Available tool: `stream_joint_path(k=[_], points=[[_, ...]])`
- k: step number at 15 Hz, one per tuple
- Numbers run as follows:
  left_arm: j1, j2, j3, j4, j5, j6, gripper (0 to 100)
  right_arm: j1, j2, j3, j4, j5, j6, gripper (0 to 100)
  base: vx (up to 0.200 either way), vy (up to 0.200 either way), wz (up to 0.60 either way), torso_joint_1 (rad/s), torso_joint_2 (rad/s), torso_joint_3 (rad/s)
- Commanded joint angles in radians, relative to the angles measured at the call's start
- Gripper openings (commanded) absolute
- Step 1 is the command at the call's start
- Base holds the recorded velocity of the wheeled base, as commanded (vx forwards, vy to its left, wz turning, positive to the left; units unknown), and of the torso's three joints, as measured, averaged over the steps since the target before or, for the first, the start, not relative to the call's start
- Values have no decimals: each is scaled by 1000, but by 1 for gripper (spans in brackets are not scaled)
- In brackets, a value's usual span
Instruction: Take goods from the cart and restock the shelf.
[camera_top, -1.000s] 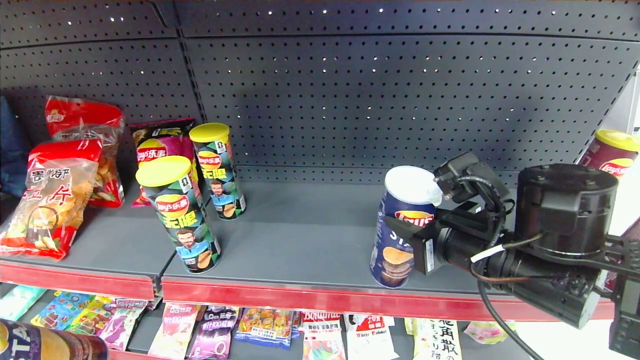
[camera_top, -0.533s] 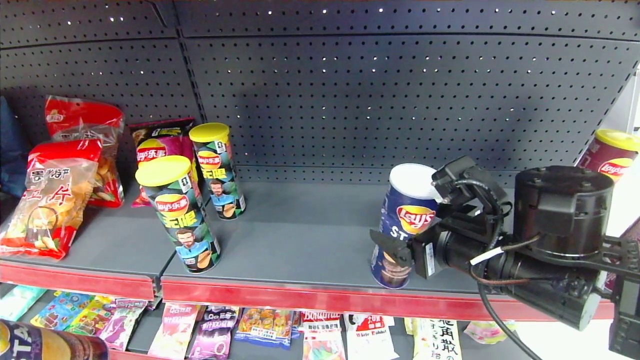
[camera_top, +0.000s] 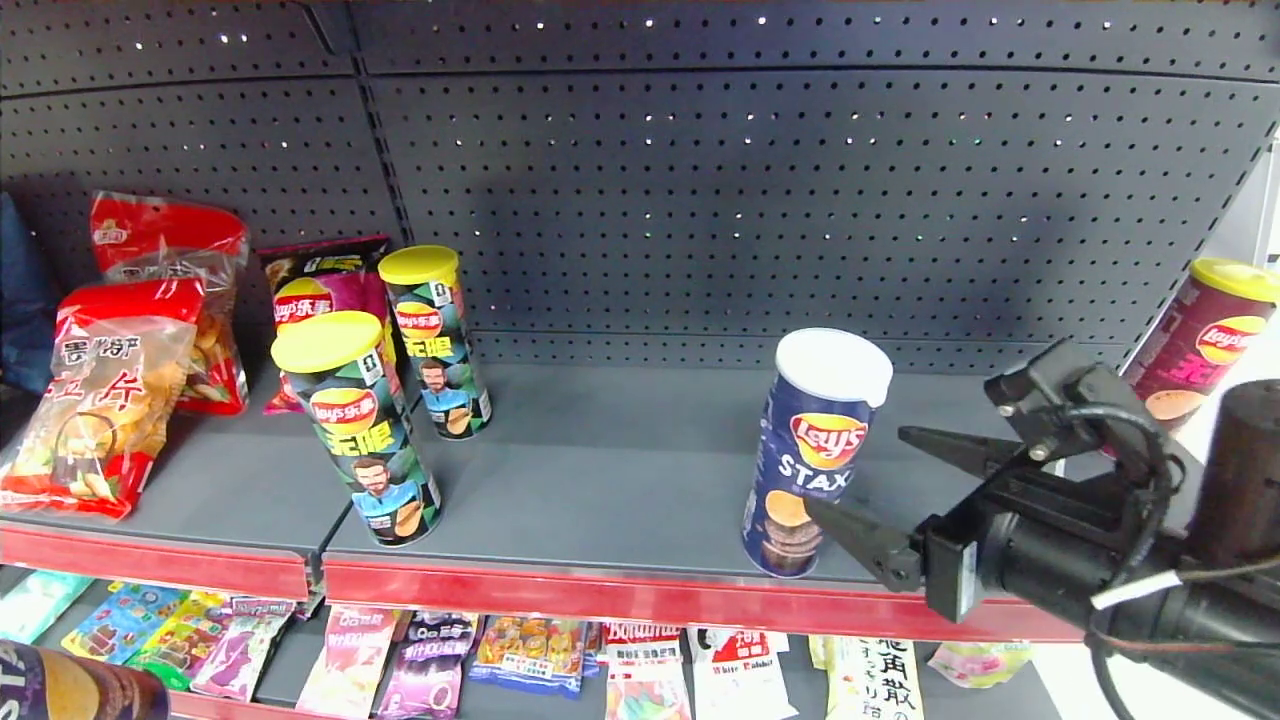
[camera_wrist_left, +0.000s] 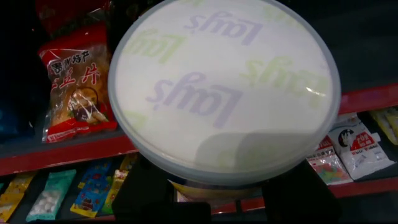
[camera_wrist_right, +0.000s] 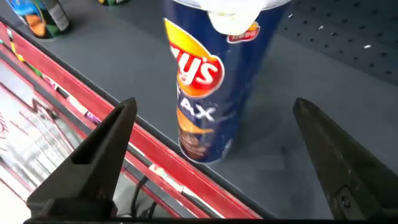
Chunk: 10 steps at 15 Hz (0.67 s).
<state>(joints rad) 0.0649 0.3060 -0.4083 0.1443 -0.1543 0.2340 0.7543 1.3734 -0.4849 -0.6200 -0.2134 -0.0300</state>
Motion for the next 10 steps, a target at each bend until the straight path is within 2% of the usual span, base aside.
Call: stream_joint_path(k=[1, 2, 3, 6, 8, 9, 10], points=[[-4, 1, 6, 0, -4, 13, 0, -1, -139, 75, 9, 3, -10, 100, 0, 0, 0, 0, 0, 0], [-2, -2, 8, 0, -2, 33, 0, -4, -194, 126, 13, 9, -44, 100, 0, 0, 0, 0, 0, 0], [-4, -4, 6, 0, -4, 34, 0, -18, -221, 155, 13, 9, -71, 100, 0, 0, 0, 0, 0, 0], [-4, -2, 9, 0, -5, 80, 0, -127, -272, 189, 13, 16, -91, 100, 0, 0, 0, 0, 0, 0], [-4, -5, 11, 1, -2, 91, 0, -228, -295, 175, 16, 68, -111, 100, 0, 0, 0, 0, 0, 0], [-4, -7, 11, 0, -2, 116, 0, -254, -304, 183, 23, 95, -140, 100, 0, 0, 0, 0, 0, 0], [-4, -7, 13, 0, -4, 149, 0, -277, -313, 190, 36, 172, -148, 100, 0, 0, 0, 0, 0, 0]])
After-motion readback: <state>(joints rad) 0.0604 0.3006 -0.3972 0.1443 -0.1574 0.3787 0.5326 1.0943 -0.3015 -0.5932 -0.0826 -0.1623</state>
